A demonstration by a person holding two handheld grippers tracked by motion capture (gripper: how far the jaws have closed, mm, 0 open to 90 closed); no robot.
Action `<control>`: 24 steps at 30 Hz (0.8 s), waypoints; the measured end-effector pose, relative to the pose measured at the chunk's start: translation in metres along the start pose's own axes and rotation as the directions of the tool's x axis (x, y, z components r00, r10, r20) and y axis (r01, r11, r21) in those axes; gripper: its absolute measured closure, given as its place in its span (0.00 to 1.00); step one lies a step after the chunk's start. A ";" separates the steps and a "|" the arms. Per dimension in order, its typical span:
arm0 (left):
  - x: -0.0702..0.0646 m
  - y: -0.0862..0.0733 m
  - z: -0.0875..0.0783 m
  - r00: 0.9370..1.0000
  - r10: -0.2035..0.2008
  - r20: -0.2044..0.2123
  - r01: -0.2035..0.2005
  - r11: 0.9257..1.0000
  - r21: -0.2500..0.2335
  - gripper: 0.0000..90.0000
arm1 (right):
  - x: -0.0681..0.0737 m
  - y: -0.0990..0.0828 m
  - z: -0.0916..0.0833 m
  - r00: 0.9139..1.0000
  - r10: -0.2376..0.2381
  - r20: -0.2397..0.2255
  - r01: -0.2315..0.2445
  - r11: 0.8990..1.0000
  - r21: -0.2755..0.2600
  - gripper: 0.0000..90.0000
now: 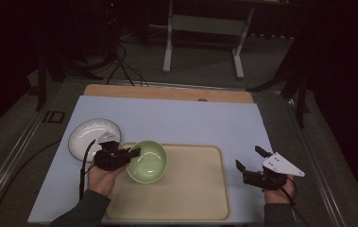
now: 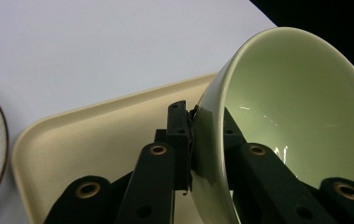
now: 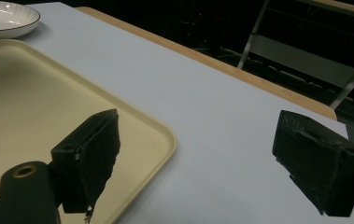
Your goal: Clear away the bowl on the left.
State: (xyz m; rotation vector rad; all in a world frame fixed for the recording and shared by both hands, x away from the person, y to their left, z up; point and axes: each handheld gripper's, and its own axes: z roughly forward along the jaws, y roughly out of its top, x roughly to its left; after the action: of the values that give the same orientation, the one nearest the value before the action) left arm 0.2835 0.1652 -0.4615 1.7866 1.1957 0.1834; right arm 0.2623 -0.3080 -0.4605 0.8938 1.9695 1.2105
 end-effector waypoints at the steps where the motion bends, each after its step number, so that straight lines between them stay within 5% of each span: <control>1: -0.001 0.000 0.002 1.000 0.005 0.002 -0.005 1.000 0.003 0.92 | 0.000 0.000 0.000 1.000 0.000 0.000 0.000 1.000 0.000 0.16; 24: -0.009 -0.003 0.012 1.000 0.020 0.013 -0.020 0.999 0.030 0.92 | -0.001 0.000 0.001 1.000 -0.002 -0.002 0.002 1.000 -0.001 0.16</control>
State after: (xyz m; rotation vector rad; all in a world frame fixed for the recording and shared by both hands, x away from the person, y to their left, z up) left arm 0.2838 0.1503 -0.4673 1.8239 1.1781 0.1662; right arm 0.2630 -0.3082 -0.4607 0.8902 1.9709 1.2112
